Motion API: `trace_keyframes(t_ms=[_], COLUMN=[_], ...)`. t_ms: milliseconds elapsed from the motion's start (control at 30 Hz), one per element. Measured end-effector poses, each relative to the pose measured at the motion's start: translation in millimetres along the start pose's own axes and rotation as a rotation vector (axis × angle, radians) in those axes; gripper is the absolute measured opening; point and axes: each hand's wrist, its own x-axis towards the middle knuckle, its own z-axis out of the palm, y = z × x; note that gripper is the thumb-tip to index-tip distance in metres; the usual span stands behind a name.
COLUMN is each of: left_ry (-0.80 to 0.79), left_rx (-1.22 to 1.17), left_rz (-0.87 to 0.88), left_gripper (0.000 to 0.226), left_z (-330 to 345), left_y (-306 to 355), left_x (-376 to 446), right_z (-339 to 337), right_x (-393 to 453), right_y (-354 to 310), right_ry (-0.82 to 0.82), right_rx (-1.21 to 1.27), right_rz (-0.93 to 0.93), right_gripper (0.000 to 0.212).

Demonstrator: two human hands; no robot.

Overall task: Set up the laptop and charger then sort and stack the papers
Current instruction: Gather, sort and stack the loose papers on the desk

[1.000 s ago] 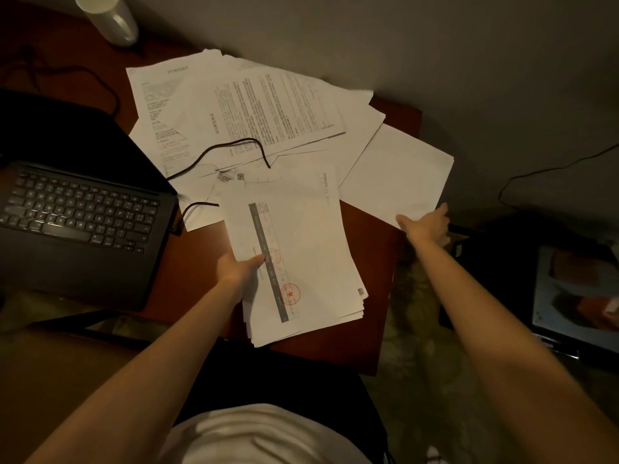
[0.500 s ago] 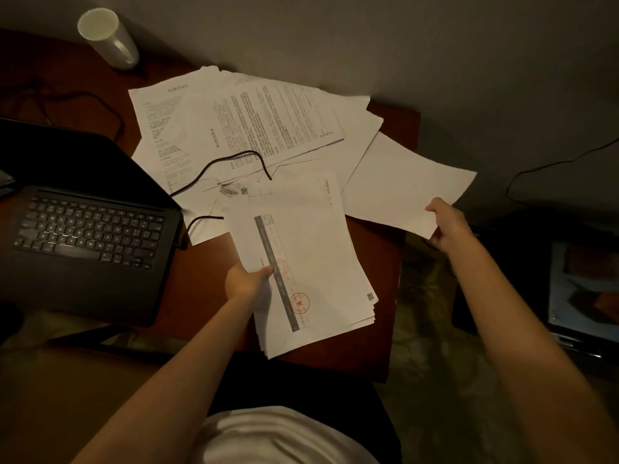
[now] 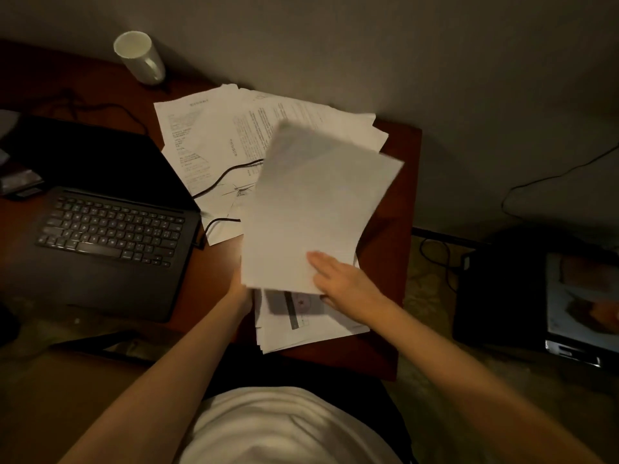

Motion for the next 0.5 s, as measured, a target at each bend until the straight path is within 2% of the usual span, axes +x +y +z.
trace_keyframes(t_ms=[67,133,200,267,367,400,500], left_ry=[-0.160,-0.175,-0.192,-0.196,-0.100,-0.091,-0.146], left_rx=[-0.115,-0.057,0.067,0.204,0.303,0.332,0.255], left_rz=[-0.035,-0.076,-0.074,-0.023,-0.005,-0.011,-0.078], left_gripper=[0.054,0.079,0.085,0.073,0.034,0.029,0.039], left_z=[-8.8,-12.9,-11.2,-10.4,-5.3,-5.5,-10.8], left_y=[2.1,7.2,9.2,7.3,2.3,3.7,6.8], left_x=[2.1,1.7,-2.1,-3.8,-1.3,-2.3,4.5], right_z=[26.3,43.9,53.8,55.3,49.0,45.7,45.9], right_x=[-0.3,-2.5,-7.2,-10.0,-13.1,-15.1,-29.6], right_y=[-4.7,-5.6,-4.0,-4.5,-1.4,-0.6,7.3], right_ry=[-0.147,-0.270,-0.365,-0.361,-0.430,-0.452,-0.400], right_rx=[-0.006,-0.033,-0.041,-0.044,-0.098,-0.082,-0.012], right_rz=[-0.018,-0.041,-0.054,-0.049,-0.049,-0.065,-0.113], right_gripper=[0.039,0.036,0.030,0.031,0.030,0.028,0.019])
